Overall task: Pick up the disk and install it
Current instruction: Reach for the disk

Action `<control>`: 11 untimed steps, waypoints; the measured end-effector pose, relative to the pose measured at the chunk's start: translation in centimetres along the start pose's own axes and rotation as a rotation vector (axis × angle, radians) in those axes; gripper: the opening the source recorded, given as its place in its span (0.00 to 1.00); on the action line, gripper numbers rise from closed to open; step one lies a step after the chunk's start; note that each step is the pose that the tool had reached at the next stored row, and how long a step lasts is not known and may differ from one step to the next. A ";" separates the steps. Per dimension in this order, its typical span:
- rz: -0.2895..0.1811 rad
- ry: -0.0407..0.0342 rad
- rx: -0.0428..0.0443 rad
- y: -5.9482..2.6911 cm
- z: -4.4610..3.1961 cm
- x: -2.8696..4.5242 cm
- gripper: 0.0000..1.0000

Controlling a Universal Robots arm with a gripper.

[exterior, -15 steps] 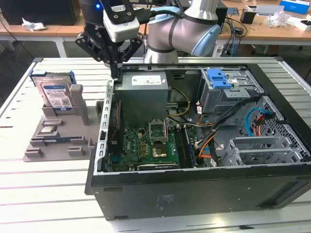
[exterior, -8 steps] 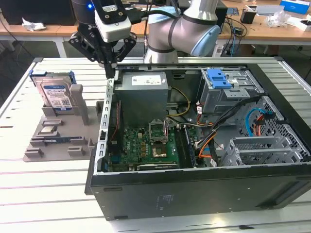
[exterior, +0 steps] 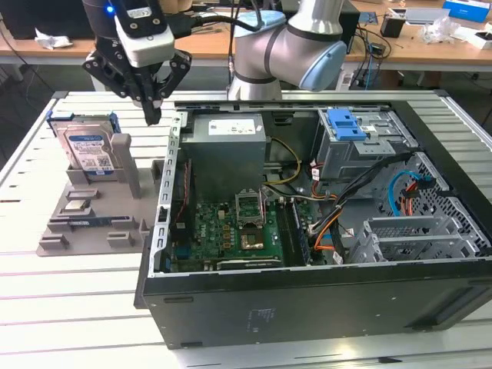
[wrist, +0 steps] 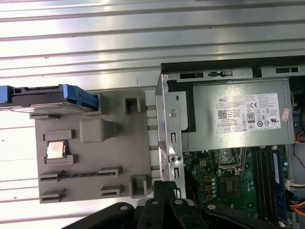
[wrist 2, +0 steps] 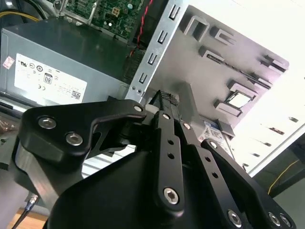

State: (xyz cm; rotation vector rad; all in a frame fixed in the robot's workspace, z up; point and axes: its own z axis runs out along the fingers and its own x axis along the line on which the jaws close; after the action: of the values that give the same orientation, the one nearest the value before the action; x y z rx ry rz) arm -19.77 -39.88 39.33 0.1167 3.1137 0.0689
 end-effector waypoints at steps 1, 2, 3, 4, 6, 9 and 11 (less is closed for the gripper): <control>0.000 0.0000 0.0000 -0.01 0.00 0.19 0.11; 0.000 0.0000 0.0001 -0.04 -0.02 0.49 0.11; 0.000 0.0000 0.0000 -0.05 -0.02 0.68 0.11; 0.000 0.0000 0.0000 -0.07 -0.02 0.88 0.11; 0.000 0.0000 0.0000 -0.11 -0.04 1.51 0.11; 0.000 0.0000 0.0000 -0.18 -0.07 2.43 0.11; 0.000 0.0000 0.0000 -0.24 -0.08 3.19 0.11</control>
State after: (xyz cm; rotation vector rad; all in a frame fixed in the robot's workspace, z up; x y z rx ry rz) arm -22.97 -39.88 39.33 0.1165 3.1137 0.0689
